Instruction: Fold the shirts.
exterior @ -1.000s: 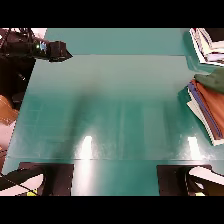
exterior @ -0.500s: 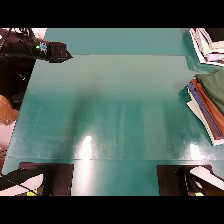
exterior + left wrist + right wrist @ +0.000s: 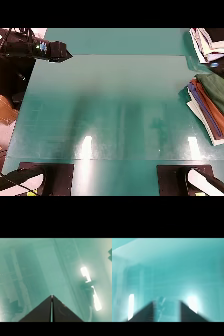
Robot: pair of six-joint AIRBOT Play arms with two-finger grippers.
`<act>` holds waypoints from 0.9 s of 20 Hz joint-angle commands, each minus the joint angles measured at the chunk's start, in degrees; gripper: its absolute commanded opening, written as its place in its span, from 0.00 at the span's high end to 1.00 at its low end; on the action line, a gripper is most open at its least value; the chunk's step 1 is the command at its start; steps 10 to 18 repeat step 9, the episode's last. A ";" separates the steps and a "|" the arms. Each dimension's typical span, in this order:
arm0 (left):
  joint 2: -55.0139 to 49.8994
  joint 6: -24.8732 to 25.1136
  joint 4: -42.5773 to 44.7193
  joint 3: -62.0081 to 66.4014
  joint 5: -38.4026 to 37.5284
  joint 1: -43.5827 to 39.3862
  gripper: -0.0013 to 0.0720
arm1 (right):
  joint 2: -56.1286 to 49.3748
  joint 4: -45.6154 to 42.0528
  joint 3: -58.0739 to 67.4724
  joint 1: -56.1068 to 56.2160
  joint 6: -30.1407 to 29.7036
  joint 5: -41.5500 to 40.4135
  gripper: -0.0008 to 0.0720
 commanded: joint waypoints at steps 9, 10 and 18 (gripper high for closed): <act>-0.02 0.00 0.00 -0.02 0.13 0.00 0.95 | -0.11 0.72 -0.02 22.38 -1.07 -7.65 0.97; -0.02 0.00 0.00 -0.02 0.13 0.00 0.95 | -0.11 0.72 -0.02 22.38 -1.07 -7.65 0.97; -0.02 0.00 0.00 -0.02 0.13 0.00 0.95 | -0.11 0.72 -0.02 22.38 -1.07 -7.65 0.97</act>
